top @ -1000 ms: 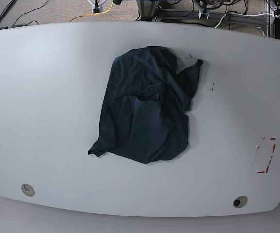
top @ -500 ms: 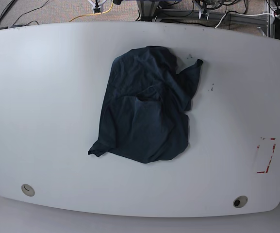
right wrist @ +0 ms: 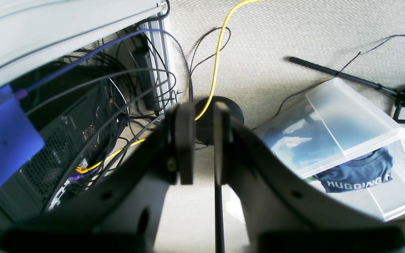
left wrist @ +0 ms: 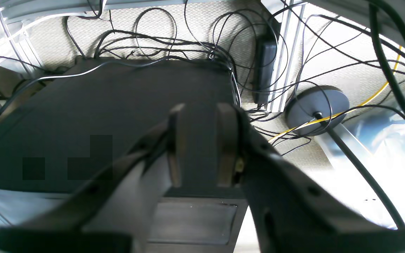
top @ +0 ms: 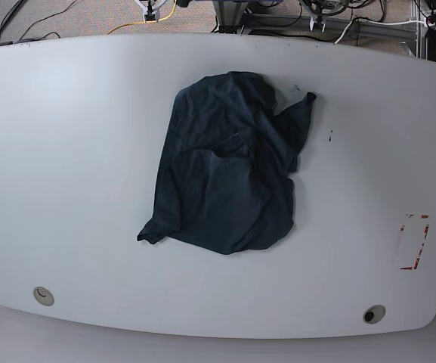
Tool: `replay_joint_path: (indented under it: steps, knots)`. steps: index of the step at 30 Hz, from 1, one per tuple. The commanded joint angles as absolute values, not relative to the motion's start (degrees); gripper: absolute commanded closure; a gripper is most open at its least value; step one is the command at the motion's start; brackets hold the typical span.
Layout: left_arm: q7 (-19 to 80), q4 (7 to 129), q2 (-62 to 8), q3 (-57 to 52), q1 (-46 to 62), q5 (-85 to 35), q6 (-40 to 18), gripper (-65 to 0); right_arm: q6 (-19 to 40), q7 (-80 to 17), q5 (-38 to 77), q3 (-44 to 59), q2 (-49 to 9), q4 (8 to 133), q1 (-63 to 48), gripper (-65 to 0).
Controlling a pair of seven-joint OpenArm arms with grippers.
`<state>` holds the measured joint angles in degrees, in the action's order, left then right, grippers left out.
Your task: Layout the t-shirt on the table in an organized manner, then fold the t-shirt properly
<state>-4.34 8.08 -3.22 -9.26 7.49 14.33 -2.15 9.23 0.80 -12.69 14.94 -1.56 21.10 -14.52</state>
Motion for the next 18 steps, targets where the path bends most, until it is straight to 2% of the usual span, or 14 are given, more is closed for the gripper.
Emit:
replay_joint_path:
  steps: [1, 18]
  knots:
    - [-4.22, 7.86, -3.47, -9.23, 7.72, 14.15, -2.07, -12.7, 9.51, 0.54, -12.57, 14.97, -1.70, 21.36, -15.03, -9.8]
    - [-4.41, 8.07, -3.52, -9.18, 7.96, 14.09, -2.03, -12.3, 9.34, 0.41, -12.38, 14.94, -1.80, 21.40, -14.94, -8.4]
